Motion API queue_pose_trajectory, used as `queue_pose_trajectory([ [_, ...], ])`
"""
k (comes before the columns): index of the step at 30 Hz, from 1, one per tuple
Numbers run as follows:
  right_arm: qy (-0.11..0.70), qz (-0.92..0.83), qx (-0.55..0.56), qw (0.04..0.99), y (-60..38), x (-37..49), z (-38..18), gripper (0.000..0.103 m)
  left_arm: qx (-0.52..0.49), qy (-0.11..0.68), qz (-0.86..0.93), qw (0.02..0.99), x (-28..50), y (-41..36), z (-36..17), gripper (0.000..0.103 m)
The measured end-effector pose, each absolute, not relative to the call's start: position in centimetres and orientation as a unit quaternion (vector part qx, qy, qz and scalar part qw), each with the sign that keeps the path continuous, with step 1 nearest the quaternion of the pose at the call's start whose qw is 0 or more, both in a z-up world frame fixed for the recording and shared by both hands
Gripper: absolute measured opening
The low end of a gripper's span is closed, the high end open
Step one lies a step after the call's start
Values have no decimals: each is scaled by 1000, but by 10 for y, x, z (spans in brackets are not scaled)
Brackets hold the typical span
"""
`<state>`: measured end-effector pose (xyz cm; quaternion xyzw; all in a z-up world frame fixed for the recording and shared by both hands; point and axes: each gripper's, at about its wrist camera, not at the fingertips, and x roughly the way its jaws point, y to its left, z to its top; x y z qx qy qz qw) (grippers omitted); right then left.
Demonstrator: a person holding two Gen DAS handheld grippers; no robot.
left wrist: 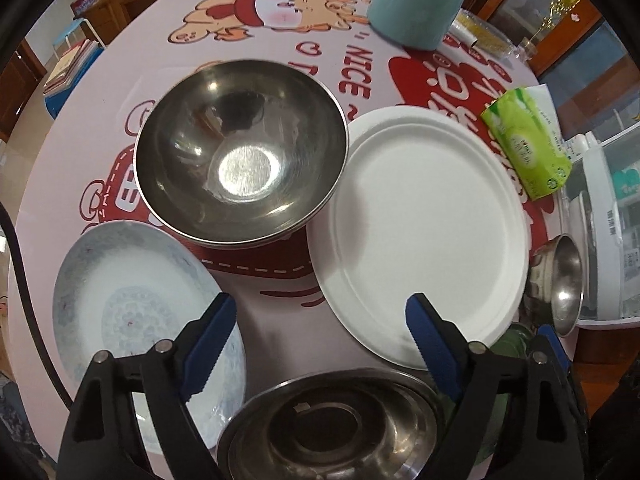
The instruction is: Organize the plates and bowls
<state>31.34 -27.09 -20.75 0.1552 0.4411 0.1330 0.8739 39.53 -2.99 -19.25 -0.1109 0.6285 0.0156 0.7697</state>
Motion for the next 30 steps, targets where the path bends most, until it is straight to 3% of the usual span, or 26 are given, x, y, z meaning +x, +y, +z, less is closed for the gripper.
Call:
queue_pose_trajectory([
  [4, 446, 126, 153, 873, -269, 318, -217, 56, -115, 641, 16, 758, 401, -29, -206, 67],
  [10, 450, 105, 142, 875, -267, 322, -225, 53, -111, 651, 16, 751, 402, -31, -217, 59],
  [30, 437, 98, 91, 889, -256, 333, -234, 52, -91, 648, 12, 756, 423, -47, -239, 52],
])
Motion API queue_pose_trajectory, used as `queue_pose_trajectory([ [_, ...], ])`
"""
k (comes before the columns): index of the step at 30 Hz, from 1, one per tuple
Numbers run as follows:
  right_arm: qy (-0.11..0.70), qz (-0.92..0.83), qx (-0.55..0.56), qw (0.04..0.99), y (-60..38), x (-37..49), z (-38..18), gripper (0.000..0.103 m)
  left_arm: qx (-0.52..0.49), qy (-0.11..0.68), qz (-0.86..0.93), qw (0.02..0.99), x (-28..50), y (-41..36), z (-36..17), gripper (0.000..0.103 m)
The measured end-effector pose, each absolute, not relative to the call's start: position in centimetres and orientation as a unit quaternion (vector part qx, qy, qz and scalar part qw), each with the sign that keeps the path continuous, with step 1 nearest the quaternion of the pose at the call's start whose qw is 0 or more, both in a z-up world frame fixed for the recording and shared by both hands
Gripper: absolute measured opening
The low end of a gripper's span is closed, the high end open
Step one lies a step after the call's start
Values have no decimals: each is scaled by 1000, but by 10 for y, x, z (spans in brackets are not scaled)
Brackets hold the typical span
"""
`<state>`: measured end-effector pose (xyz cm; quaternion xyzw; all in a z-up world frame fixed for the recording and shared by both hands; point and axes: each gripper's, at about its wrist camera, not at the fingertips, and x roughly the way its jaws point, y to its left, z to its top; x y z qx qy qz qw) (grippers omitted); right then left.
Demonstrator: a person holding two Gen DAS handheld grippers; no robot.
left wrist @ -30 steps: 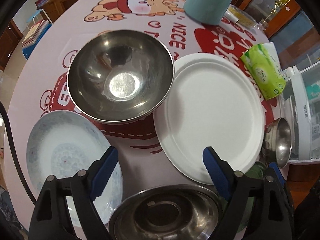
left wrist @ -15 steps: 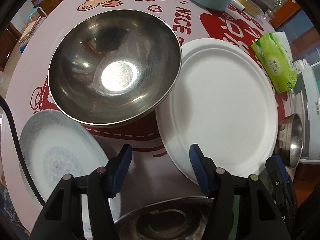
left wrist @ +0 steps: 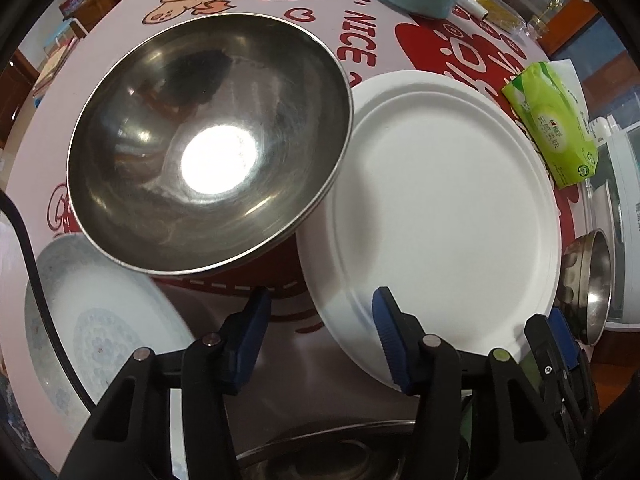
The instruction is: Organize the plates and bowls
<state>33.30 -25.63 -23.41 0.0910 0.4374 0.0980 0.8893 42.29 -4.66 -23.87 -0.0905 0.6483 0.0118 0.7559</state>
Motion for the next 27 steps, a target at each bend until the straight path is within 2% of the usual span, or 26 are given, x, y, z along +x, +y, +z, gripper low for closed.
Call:
queue_pose_trajectory([
  [6, 434, 93, 81, 892, -254, 334, -235, 52, -74, 643, 11, 762, 426, -54, -240, 49],
  [10, 436, 97, 77, 891, -254, 335, -236, 41, -69, 642, -6, 763, 425, -65, -239, 45],
  [17, 438, 91, 69, 892, -255, 336, -237, 34, -55, 640, 3, 766, 427, -71, -240, 39],
  [27, 439, 99, 70, 890, -259, 335, -237, 30, -49, 639, 1, 767, 417, -63, -237, 38],
])
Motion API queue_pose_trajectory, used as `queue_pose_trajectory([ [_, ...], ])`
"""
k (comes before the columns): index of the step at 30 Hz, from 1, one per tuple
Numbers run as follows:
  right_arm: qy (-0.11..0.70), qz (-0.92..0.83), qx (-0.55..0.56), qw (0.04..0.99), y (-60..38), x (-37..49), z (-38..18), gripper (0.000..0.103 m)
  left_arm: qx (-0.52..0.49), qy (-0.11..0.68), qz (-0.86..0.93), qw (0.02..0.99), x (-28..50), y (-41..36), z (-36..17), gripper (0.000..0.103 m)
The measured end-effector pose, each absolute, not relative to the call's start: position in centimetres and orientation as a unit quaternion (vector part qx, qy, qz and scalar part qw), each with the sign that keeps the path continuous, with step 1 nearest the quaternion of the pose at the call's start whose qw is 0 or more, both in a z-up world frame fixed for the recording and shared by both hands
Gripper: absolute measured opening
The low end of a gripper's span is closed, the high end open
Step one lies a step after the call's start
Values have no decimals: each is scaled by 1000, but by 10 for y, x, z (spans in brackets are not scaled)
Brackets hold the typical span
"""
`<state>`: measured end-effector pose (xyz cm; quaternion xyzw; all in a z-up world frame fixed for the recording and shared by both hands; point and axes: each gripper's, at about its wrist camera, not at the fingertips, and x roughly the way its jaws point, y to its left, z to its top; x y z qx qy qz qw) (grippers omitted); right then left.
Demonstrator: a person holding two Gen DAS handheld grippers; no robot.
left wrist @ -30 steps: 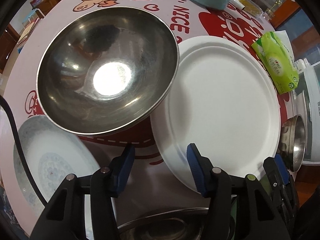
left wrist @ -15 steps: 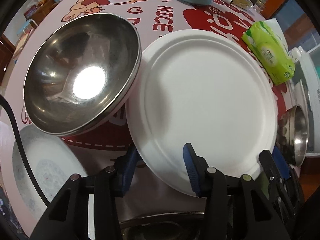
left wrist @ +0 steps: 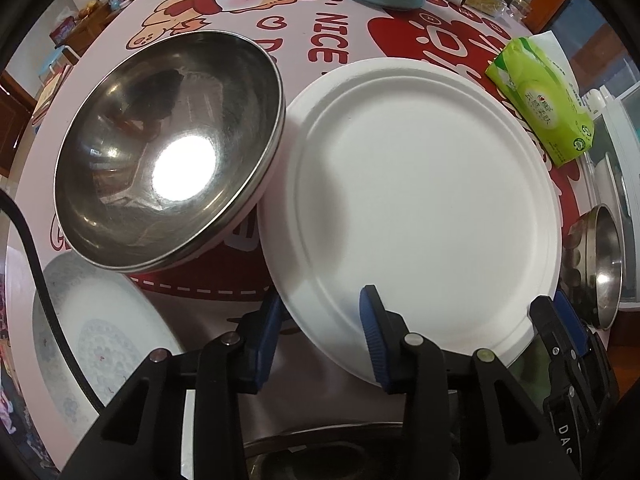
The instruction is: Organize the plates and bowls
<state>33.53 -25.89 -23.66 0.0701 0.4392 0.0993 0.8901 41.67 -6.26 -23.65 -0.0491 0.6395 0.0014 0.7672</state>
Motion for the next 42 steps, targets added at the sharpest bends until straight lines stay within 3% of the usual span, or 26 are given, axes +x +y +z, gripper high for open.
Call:
queue_pose_trajectory([
  [18, 385, 112, 81, 912, -265, 323, -207, 28, -44, 599, -5, 799, 398, -63, -199, 38],
  [19, 383, 125, 78, 912, -264, 322, -205, 9, -44, 594, -8, 803, 397, -63, -195, 37],
  [20, 385, 145, 79, 908, -260, 321, -204, 1, -51, 586, -27, 808, 394, -65, -189, 34],
  [21, 383, 163, 74, 906, -254, 319, -200, 1, -56, 584, -45, 809, 392, -69, -185, 29],
  [25, 354, 212, 25, 911, -222, 307, -183, 1, -29, 570, -70, 818, 380, -94, -167, 30],
  [42, 361, 173, 54, 915, -240, 298, -175, 1, -49, 578, -62, 813, 367, -86, -159, 30],
])
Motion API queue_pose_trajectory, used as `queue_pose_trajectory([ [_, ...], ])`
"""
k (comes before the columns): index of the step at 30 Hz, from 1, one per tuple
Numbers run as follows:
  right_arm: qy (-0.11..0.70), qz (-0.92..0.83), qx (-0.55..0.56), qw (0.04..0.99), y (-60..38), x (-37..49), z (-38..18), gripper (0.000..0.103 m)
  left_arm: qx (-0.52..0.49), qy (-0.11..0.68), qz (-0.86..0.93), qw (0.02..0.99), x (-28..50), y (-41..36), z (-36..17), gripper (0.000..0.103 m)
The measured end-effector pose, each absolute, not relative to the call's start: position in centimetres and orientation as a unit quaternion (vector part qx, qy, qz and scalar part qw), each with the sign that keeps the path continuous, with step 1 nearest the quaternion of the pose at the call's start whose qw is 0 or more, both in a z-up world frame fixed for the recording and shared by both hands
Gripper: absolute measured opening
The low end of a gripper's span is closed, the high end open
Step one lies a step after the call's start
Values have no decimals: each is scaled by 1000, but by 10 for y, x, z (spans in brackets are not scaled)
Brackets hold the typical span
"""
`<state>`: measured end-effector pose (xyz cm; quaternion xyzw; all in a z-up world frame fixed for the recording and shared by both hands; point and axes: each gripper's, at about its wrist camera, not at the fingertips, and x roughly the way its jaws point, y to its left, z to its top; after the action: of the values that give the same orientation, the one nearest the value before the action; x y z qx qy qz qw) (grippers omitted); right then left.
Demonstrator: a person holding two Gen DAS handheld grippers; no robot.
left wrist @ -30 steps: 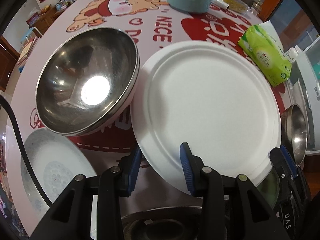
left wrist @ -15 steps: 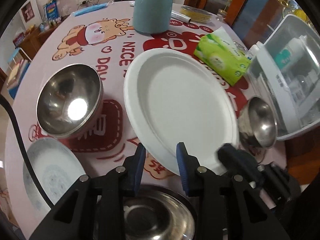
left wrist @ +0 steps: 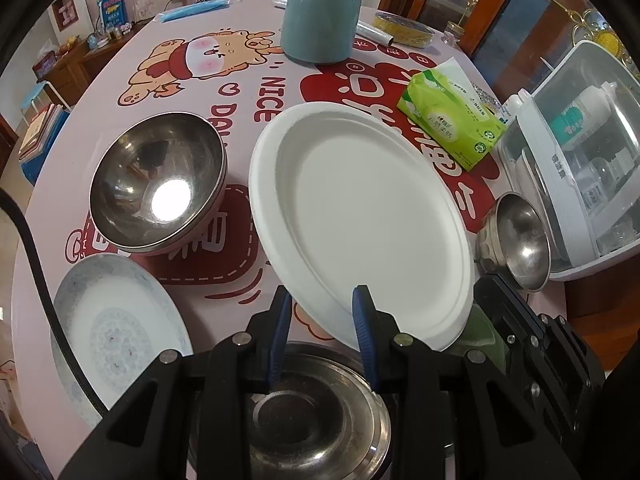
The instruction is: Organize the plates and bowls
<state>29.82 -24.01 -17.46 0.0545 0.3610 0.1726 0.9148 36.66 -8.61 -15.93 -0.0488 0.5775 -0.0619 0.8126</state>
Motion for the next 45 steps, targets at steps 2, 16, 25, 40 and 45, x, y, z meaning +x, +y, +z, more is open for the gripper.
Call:
queue_pose_trajectory([
  [2, 366, 166, 56, 914, -243, 300, -176, 1, -49, 578, -61, 812, 367, -86, -159, 30],
  [16, 424, 91, 103, 895, -277, 317, -201, 50, -55, 589, -60, 804, 369, -80, -163, 28],
  [25, 460, 100, 121, 874, -284, 331, -226, 57, -56, 587, -76, 804, 371, -72, -166, 27],
  [40, 455, 134, 105, 874, -276, 336, -231, 78, -15, 567, -125, 814, 380, -75, -172, 27],
  [45, 452, 133, 107, 876, -275, 336, -231, 80, -12, 565, -135, 814, 383, -75, -174, 27],
])
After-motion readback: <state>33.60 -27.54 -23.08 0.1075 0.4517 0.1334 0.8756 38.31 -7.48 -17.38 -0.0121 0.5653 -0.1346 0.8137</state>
